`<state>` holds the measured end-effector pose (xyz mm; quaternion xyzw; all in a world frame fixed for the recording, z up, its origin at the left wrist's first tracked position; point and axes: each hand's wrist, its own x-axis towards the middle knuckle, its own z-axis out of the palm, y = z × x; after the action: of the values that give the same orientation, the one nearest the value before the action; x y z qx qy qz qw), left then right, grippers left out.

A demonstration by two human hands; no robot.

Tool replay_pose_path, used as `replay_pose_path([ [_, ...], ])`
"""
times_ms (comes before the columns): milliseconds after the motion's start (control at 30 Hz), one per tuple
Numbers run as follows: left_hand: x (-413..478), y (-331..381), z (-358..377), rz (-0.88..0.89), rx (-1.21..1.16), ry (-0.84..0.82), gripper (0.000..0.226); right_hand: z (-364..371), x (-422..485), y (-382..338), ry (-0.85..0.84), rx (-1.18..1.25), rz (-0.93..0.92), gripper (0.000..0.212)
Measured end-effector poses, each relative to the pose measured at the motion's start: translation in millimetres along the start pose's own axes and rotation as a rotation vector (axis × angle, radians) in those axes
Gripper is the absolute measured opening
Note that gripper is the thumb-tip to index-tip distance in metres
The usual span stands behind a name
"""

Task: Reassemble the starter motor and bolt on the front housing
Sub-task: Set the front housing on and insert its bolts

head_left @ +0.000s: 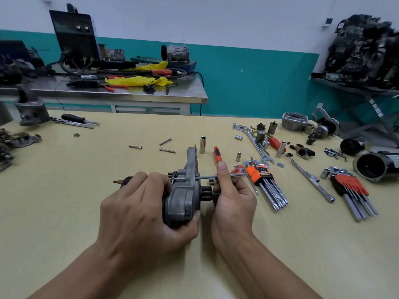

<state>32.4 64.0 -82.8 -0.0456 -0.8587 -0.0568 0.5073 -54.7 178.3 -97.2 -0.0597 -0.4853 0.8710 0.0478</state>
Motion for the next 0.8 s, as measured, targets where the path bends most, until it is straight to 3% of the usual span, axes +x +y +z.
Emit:
replay_pose_path([
  [200, -4.6, -0.2, 4.4, -0.029, 0.009, 0.014, 0.050, -1.6, -5.3, -1.2, -0.060, 0.011, 0.022, 0.033],
  [333, -5.2, -0.6, 7.9, -0.044, 0.016, 0.001, 0.051, -5.3, -5.1, -4.7, -0.064, -0.016, 0.014, 0.041],
  [700, -11.0, 2.3, 9.0, -0.064, 0.013, -0.038, 0.048, -2.4, -0.5, -3.6, 0.014, -0.015, -0.052, 0.043],
  [800, -12.2, 9.1, 5.8, -0.093, -0.004, -0.117, 0.047, 1.0, 2.9, -2.1, 0.047, -0.032, -0.087, 0.042],
])
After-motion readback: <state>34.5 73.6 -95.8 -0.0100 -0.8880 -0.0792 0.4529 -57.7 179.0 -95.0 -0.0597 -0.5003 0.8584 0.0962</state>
